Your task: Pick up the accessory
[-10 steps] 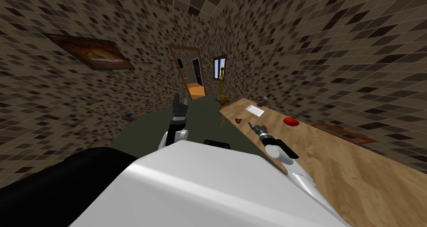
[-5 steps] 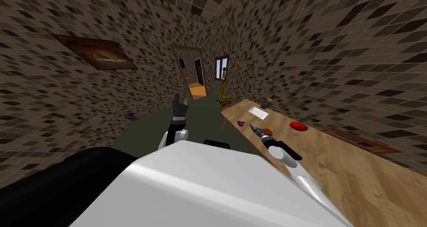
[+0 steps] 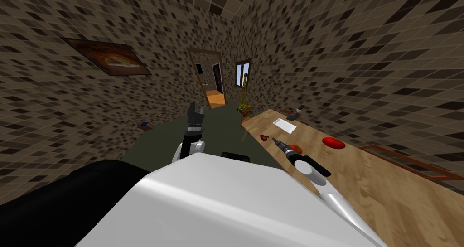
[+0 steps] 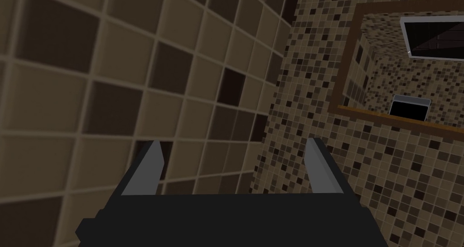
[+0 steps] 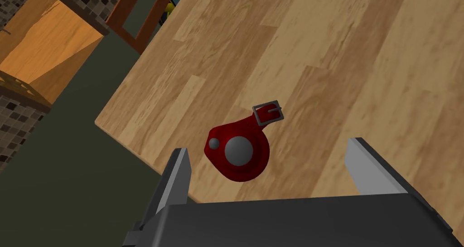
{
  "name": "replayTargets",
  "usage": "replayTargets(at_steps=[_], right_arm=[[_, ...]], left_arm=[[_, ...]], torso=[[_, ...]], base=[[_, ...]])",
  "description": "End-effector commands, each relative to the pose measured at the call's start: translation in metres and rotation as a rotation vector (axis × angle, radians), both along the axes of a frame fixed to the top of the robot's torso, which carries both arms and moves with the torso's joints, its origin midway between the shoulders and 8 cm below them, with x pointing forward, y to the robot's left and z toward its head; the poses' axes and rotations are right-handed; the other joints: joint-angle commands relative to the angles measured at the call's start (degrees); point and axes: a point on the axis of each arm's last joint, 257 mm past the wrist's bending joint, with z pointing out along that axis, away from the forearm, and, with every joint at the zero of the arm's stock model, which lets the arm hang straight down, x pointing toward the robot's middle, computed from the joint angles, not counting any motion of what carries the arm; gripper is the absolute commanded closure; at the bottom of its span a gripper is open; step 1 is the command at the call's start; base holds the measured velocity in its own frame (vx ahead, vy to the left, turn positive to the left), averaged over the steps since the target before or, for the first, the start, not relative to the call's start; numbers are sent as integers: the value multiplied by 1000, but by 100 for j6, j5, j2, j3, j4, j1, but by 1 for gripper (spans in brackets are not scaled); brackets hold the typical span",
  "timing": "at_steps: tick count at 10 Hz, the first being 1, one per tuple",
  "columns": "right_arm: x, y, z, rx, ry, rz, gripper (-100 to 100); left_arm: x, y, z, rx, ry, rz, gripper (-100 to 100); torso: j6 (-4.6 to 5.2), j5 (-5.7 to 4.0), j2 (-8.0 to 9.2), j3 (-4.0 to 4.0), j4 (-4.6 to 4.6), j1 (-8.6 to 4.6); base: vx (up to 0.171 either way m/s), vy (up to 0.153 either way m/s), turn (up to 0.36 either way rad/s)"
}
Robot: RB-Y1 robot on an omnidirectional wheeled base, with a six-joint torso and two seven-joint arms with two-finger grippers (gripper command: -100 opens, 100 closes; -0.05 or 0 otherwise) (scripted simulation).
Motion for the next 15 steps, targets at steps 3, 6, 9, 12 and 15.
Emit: replayTargets(at_steps=[3, 6, 9, 12, 15], right_arm=[[-17, -13, -25, 143, 77, -85, -100], [-26, -18, -36, 224, 109, -138, -100], [-44, -25, -56, 339, 167, -220, -100], [-62, -30, -74, 433, 216, -293, -100], [-77, -32, -88, 511, 255, -356, -100]], left_arm=[[0, 0, 0, 0, 0, 0, 0], [0, 0, 0, 0, 0, 0, 0], [0, 0, 0, 0, 0, 0, 0], [0, 0, 0, 0, 0, 0, 0], [0, 0, 0, 0, 0, 0, 0]], torso=[[0, 0, 1, 0, 0, 2], [0, -1, 2, 2, 1, -1], [-2, -1, -11, -6, -2, 0], [1, -1, 4, 2, 0, -5], [0, -1, 9, 5, 2, -1]], base=[[81, 20, 59], [72, 9, 46], [102, 7, 69], [72, -2, 47], [69, 5, 49]])
